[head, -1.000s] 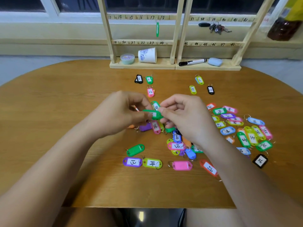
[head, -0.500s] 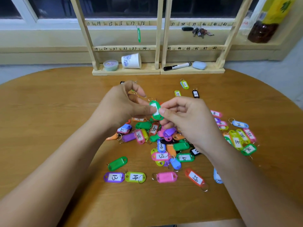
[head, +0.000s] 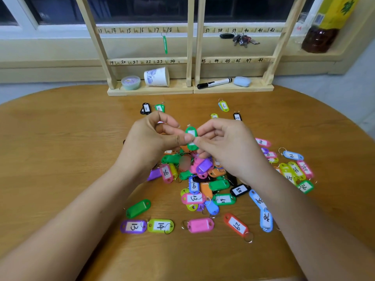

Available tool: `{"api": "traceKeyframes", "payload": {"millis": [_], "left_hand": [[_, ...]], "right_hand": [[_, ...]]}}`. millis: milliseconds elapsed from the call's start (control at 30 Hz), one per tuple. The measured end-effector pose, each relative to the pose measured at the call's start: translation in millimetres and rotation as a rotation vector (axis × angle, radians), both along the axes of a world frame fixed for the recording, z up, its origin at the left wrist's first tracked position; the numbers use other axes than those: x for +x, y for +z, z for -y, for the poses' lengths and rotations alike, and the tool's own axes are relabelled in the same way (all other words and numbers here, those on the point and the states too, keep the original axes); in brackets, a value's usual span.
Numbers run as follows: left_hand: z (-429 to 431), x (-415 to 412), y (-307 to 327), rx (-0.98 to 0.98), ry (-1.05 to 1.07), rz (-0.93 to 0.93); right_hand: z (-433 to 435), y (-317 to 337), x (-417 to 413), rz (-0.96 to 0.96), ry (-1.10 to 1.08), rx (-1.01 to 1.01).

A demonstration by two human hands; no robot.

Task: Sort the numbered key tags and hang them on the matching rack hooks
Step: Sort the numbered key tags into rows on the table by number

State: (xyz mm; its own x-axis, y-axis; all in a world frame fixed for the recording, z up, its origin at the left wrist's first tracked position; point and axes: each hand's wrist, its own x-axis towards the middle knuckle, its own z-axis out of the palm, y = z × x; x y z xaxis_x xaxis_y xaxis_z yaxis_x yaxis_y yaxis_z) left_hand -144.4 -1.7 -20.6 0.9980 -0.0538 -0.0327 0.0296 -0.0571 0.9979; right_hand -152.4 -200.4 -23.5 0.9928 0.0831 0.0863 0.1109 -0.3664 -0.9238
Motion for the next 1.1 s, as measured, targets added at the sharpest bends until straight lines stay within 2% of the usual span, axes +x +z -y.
{"api": "traceKeyframes", "payload": {"millis": [133, 233, 433, 633, 967, 1100], "left_hand": [[1, 2, -2, -0.004, 0.007, 0.007], [-1, 1, -3, 0.003, 0.013, 0.026], [-16, -3, -10, 0.101, 0.04, 0.055], [-19, 0, -9, 0.226, 0.032, 0.07], [-34, 5, -16, 0.441, 0.04, 0.126], [-42, 9, -19, 0.65, -0.013, 0.197]], "right_hand": [[3, 0, 7, -0.044, 0.043, 0.087], [14, 6, 27, -0.072, -0.042, 0.055], [73, 3, 100, -0.079, -0.314, -0.28], [80, -2, 129, -0.117, -0.32, -0.554], [68, -16, 133, -0.026, -0.323, -0.715], [69, -19, 135, 0.006, -0.316, -0.772]]}}
